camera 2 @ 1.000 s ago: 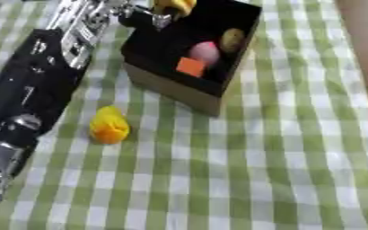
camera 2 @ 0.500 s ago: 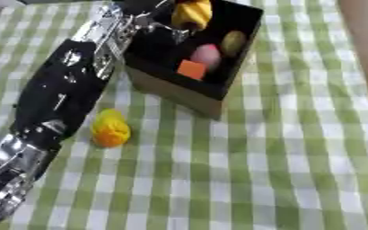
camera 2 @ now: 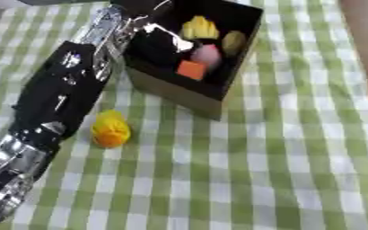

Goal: Pick up objects on the table and place them in the box.

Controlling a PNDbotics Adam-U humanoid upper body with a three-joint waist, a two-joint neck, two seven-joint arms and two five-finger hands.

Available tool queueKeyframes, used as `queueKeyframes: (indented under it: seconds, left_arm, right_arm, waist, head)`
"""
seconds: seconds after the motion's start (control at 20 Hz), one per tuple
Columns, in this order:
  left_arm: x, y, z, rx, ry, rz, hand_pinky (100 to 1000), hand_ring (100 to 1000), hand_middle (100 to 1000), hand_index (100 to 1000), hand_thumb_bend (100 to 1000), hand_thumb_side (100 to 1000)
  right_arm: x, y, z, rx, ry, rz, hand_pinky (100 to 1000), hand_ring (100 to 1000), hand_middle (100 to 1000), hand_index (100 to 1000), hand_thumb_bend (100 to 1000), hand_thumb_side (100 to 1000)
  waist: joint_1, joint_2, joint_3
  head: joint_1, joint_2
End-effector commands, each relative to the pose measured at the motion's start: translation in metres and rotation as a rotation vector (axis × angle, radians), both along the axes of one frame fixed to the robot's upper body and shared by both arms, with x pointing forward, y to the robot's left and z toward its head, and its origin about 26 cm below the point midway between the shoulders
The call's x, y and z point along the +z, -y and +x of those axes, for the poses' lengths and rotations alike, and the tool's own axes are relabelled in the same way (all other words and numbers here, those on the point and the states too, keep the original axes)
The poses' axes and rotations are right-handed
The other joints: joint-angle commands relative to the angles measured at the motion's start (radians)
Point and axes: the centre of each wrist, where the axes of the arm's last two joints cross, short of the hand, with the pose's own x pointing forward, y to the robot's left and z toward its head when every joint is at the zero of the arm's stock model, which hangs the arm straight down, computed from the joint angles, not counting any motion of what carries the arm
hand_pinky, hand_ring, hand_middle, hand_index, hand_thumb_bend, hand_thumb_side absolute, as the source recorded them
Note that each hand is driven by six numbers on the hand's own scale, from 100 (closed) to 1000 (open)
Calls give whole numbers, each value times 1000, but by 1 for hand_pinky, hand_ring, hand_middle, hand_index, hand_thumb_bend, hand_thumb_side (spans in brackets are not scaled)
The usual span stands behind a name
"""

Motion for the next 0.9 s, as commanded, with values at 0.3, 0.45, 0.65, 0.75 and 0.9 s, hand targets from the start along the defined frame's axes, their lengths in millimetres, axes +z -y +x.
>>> queueKeyframes:
  seconds: [0.3,0.45,0.65,0.75,0.9]
  left_arm:
    - [27,-29,-10,-49,92,-189,846,825,780,861,391,565]
    - [38,-56,-16,-88,42,-247,843,818,780,869,357,547]
    - [45,-89,-24,-104,-33,-239,846,821,781,871,366,548]
    - [46,-97,-27,-109,-46,-231,846,820,781,870,366,550]
    - [42,-112,-33,-113,-69,-197,841,815,776,866,375,555]
  right_arm:
    - [6,6,-7,-27,23,-15,826,834,597,843,100,547]
    - [4,10,-7,-48,15,-12,826,834,597,843,100,548]
    - [1,13,-7,-67,6,-15,826,834,596,843,100,547]
    - [0,14,-7,-70,6,-15,826,834,596,843,100,547]
    - [-1,16,-7,-84,2,-16,826,835,595,842,100,545]
  waist:
    - [-5,-41,18]
    - [-1,-50,36]
    - [-1,-57,55]
    - [-1,-59,59]
    - [-7,-59,74]
  head:
    - [-29,24]
    - [-56,39]
    - [-83,53]
    - [-88,54]
    - [-110,55]
